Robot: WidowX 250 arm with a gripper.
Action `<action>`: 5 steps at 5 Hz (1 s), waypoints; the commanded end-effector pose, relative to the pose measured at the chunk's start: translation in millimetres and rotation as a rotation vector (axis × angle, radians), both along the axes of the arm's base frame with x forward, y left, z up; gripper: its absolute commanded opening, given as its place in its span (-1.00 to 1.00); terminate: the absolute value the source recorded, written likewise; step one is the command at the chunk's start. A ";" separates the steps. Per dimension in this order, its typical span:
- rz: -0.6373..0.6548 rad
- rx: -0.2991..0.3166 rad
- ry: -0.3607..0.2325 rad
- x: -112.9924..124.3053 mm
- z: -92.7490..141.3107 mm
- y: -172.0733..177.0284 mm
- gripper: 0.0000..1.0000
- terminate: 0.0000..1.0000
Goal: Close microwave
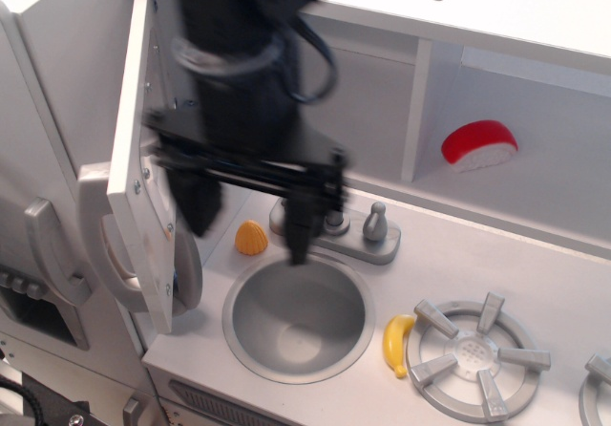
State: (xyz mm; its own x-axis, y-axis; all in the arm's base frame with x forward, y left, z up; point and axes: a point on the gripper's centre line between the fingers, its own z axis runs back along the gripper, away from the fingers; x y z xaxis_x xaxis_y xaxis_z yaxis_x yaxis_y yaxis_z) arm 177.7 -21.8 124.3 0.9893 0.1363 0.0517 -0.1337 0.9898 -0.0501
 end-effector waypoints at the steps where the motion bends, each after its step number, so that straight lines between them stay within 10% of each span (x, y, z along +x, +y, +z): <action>1: 0.104 0.075 -0.110 -1.1 35.1 63.1 1.00 -1.00; 3: 0.168 -0.045 -0.152 6.7 71.0 94.1 1.00 -1.00; 5: 0.227 0.053 -0.147 26.8 74.2 119.3 1.00 -1.00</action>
